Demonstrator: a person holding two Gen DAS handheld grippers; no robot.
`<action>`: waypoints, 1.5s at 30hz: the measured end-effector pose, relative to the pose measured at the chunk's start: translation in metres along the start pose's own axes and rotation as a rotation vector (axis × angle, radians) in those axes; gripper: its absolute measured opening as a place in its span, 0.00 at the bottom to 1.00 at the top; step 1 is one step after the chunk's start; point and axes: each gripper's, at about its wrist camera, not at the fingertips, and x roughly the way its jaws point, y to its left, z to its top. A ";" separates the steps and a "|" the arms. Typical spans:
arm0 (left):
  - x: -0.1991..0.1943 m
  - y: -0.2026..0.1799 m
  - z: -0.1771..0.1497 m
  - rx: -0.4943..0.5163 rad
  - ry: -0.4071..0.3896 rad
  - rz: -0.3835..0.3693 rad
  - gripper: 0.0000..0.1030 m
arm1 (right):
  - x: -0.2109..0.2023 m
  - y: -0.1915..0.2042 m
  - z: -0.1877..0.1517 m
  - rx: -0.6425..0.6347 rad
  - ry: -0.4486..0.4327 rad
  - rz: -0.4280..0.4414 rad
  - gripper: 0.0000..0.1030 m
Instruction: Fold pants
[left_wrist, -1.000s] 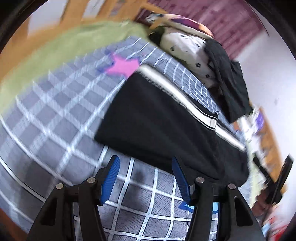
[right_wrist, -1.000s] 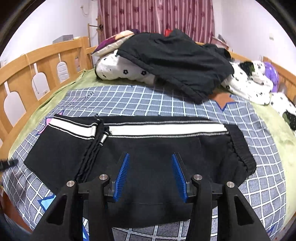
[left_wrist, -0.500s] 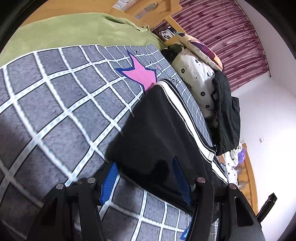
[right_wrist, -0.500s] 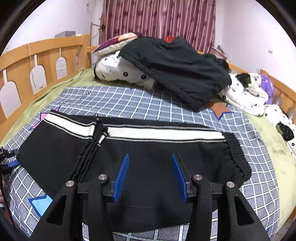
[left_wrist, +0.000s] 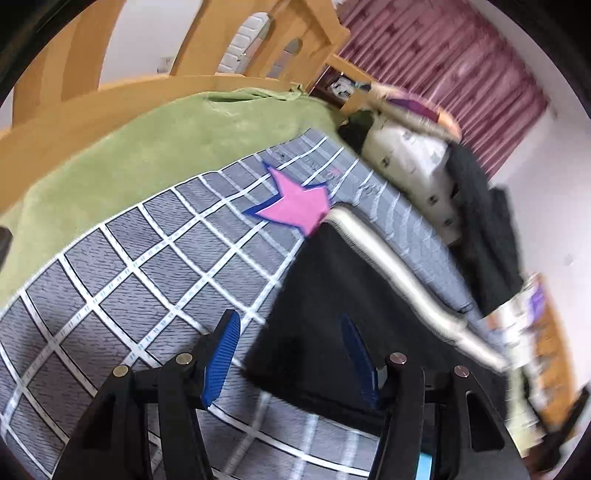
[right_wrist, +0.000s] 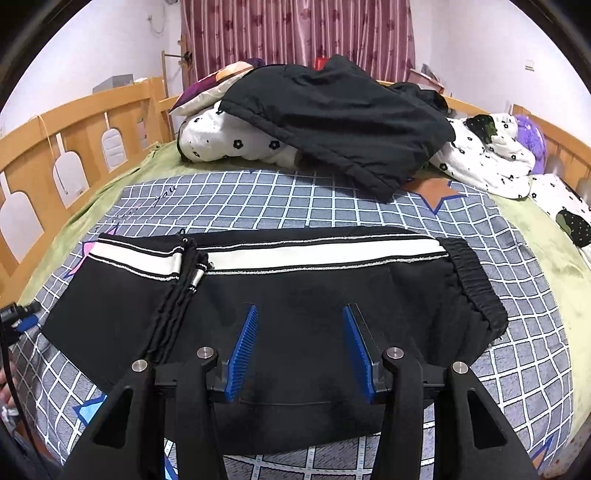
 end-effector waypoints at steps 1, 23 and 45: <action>-0.003 0.002 0.002 -0.013 -0.001 -0.022 0.54 | -0.001 -0.001 0.000 -0.001 -0.004 -0.005 0.46; 0.032 -0.027 -0.021 0.030 0.035 0.114 0.15 | 0.005 -0.023 0.001 0.074 0.042 -0.003 0.46; 0.106 -0.376 -0.239 0.745 0.285 -0.310 0.02 | -0.081 -0.202 -0.041 0.353 -0.086 -0.109 0.44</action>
